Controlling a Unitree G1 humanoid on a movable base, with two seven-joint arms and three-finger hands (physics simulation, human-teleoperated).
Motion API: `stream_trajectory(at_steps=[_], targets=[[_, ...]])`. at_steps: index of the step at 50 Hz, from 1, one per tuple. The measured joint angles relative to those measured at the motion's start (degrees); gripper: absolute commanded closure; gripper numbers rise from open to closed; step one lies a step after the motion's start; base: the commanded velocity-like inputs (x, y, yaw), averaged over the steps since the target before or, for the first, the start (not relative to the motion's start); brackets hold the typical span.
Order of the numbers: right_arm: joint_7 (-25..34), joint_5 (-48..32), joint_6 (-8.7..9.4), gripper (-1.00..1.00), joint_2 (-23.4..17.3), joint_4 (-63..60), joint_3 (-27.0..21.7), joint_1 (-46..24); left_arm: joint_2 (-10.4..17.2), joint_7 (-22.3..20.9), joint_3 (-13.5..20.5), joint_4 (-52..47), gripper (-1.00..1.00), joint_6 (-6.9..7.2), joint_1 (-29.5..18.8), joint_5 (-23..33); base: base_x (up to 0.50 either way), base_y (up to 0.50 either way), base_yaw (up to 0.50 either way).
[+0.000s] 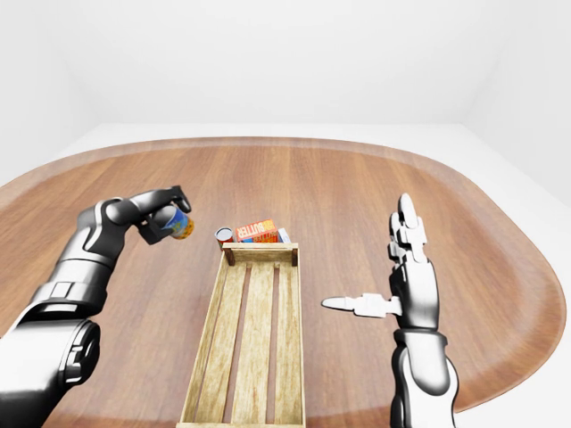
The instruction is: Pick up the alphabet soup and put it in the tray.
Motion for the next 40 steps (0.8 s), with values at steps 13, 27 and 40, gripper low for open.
stream_trajectory(at_steps=[13,27,40], targets=[[-0.33,-0.14,0.0,-0.98,-0.2,-0.09,0.39,-0.4,-4.63,-3.15,-0.95,-15.07,1.0,-0.11,2.65,3.68,0.0,0.0,0.0],[-0.51,-0.13,0.0,-0.98,-0.42,0.06,1.01,-0.87,-12.24,-3.15,-4.29,-20.25,1.0,-3.07,4.73,8.69,0.0,0.0,0.0],[-0.33,0.24,0.0,-0.98,-0.32,0.03,0.82,-0.47,-17.91,-3.15,-7.29,-18.17,1.0,-6.77,6.76,14.42,0.0,0.0,0.0]])
